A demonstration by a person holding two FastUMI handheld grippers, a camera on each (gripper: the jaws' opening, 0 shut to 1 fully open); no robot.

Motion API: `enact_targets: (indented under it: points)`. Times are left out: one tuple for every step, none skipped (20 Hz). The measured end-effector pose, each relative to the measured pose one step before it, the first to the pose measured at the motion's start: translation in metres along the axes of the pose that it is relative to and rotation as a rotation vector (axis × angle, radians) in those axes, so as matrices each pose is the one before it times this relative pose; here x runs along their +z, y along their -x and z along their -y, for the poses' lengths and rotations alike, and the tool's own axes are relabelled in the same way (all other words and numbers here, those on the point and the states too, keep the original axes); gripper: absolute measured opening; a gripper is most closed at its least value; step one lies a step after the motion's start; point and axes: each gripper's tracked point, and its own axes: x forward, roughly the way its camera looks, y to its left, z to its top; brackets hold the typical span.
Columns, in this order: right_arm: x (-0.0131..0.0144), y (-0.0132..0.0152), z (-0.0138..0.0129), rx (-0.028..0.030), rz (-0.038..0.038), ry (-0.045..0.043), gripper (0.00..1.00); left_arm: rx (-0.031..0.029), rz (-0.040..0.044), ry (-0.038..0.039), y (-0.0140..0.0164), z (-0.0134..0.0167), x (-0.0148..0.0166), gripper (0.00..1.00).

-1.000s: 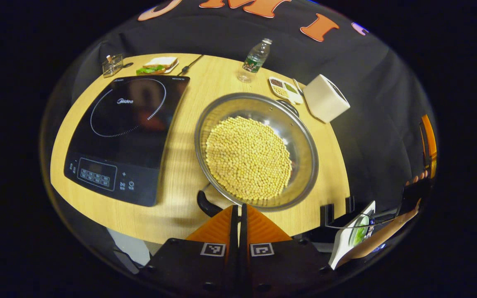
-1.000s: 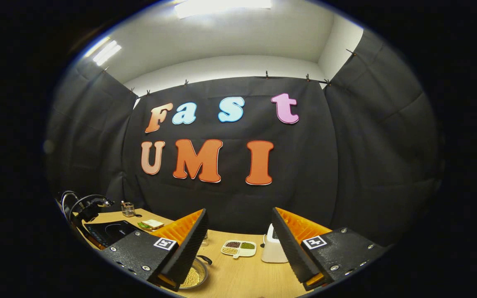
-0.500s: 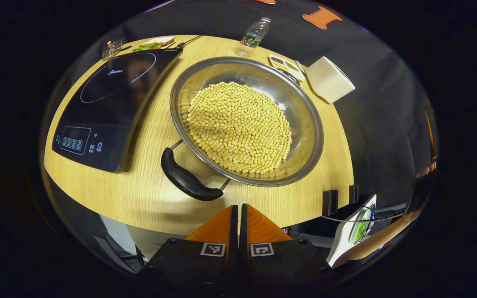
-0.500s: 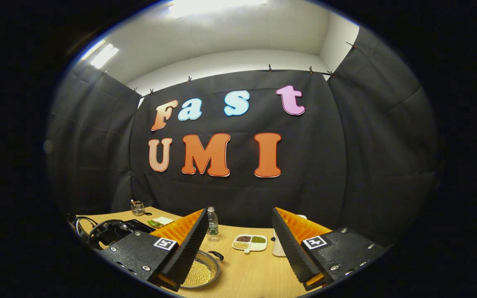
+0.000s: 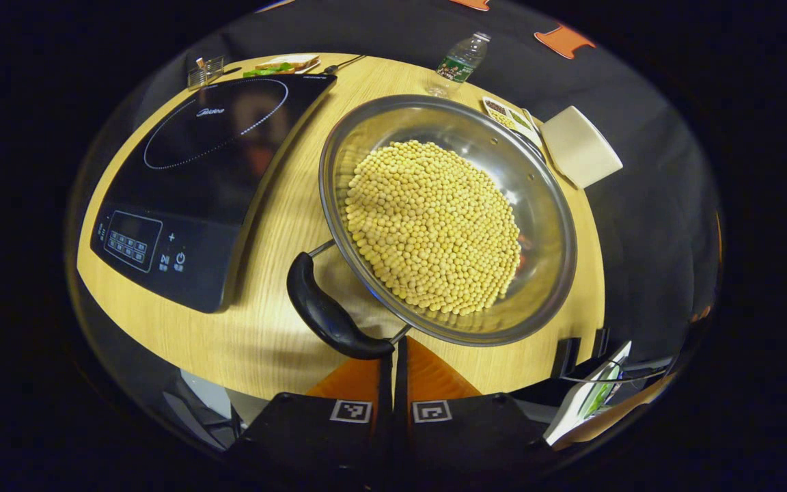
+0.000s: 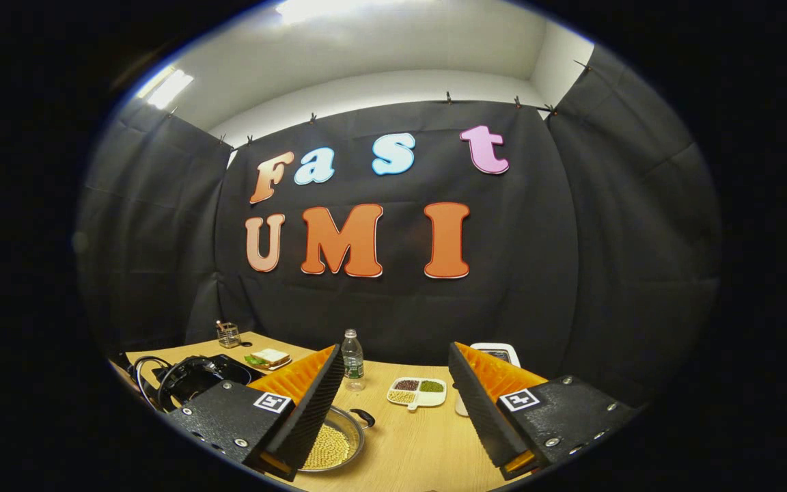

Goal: First push the handle of the pot to place it horizontally, then grasp the pot with both hands and set it on the induction cooktop.

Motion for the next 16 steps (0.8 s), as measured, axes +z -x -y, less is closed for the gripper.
enact_targets:
  points:
    - [-0.00437, -0.00345, -0.00332, 0.00909, -0.01017, -0.00538, 0.95, 0.00665, -0.00593, -0.0086, -0.00093, -0.00123, 0.00054, 0.08]
    - [-0.00334, -0.00326, -0.00202, 0.00489, -0.00853, -0.00338, 0.95, -0.0031, -0.00558, -0.01959, -0.00049, 0.00145, 0.0029, 0.08]
    - [-0.00369, -0.00258, -0.00082, 0.00436, -0.00819, -0.00046, 0.95, 0.01366, -0.00043, -0.02021, 0.00076, -0.00103, 0.00297, 0.08]
    - [-0.00404, -0.00313, -0.00126, 0.00153, -0.01018, 0.00004, 0.95, 0.00751, 0.00596, -0.01737, 0.00013, -0.00123, 0.00565, 0.08]
    - [-0.00401, -0.00315, -0.002, 0.00307, -0.01059, -0.00043, 0.95, 0.02143, -0.0003, -0.02424, 0.00064, -0.00496, 0.00112, 0.08]
    - [-0.00394, -0.00386, -0.00301, 0.00621, -0.01317, 0.00003, 0.95, 0.01134, 0.00326, -0.02142, 0.00068, -0.00306, 0.00398, 0.08]
    - [-0.00554, -0.00242, -0.00257, 0.00659, -0.01509, -0.00026, 0.95, 0.00213, -0.00411, -0.01784, 0.0004, -0.00398, 0.00298, 0.08]
    - [-0.00383, -0.00331, -0.00353, 0.00626, -0.01287, 0.00049, 0.95, 0.0003, -0.00194, -0.01103, -0.0017, -0.00478, 0.00587, 0.08]
    - [-0.00431, -0.00348, -0.00253, 0.00528, -0.01421, 0.00089, 0.95, -0.00294, -0.00045, -0.01958, 0.0012, 0.00036, -0.00028, 0.08]
    - [-0.005, -0.00322, -0.00284, 0.00497, -0.01683, 0.00254, 0.95, 0.00016, 0.00609, -0.0115, 0.00168, -0.0013, 0.00372, 0.08]
    - [-0.00472, -0.00343, -0.00202, 0.00172, -0.01717, 0.00174, 0.95, -0.00182, 0.00273, -0.01902, -0.00095, -0.00075, 0.00388, 0.08]
    - [-0.00562, -0.00431, -0.00345, 0.00463, -0.01854, 0.00244, 0.95, -0.00011, 0.00215, -0.01125, -0.00022, -0.00145, 0.00378, 0.08]
    - [-0.00469, -0.00381, -0.00416, 0.00584, -0.01695, 0.00307, 0.95, 0.00271, 0.00141, -0.01127, -0.00096, -0.00344, 0.00351, 0.08]
    - [-0.00536, -0.00178, -0.00262, 0.00444, -0.01573, 0.00304, 0.95, 0.00712, 0.00225, -0.0064, 0.0009, -0.00459, 0.00288, 0.08]
    - [-0.00402, -0.00363, -0.00355, 0.0057, -0.0129, 0.00417, 0.95, 0.00392, -0.00172, -0.00559, -0.00075, -0.00571, 0.00236, 0.08]
    - [-0.00331, -0.00475, -0.00329, 0.00303, -0.01364, 0.00334, 0.95, 0.00376, -0.00229, -0.00416, -0.00068, -0.00475, 0.00327, 0.08]
